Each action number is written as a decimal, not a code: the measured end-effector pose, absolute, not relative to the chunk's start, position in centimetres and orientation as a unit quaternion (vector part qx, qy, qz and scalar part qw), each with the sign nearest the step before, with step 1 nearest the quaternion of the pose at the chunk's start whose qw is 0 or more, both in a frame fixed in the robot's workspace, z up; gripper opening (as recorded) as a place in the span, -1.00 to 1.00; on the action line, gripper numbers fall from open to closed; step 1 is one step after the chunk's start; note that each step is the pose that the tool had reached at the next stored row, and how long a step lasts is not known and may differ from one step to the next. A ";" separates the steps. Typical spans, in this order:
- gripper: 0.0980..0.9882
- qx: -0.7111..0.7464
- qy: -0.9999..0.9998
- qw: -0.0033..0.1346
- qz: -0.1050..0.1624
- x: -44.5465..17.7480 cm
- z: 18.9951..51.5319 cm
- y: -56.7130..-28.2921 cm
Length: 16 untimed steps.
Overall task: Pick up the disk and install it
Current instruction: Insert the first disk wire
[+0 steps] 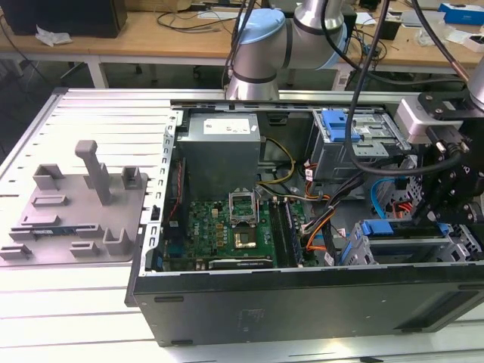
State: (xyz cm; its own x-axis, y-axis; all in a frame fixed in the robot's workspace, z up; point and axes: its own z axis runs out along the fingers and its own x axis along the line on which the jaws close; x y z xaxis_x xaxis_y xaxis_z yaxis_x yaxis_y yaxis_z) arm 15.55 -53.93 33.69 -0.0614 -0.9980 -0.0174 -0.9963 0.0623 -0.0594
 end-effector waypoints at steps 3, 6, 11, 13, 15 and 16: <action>-0.84 -0.685 0.728 0.027 -0.016 15.5 33.5 -53.9; -0.84 -0.684 0.728 0.027 -0.015 15.5 33.7 -53.9; -0.42 -0.685 0.728 0.024 -0.018 15.5 36.6 -53.9; -0.14 -0.685 0.728 0.023 -0.019 15.5 36.8 -53.9; -0.14 -0.685 0.728 0.023 -0.019 15.5 36.8 -53.9; -0.14 -0.685 0.728 0.023 -0.019 15.5 36.8 -53.9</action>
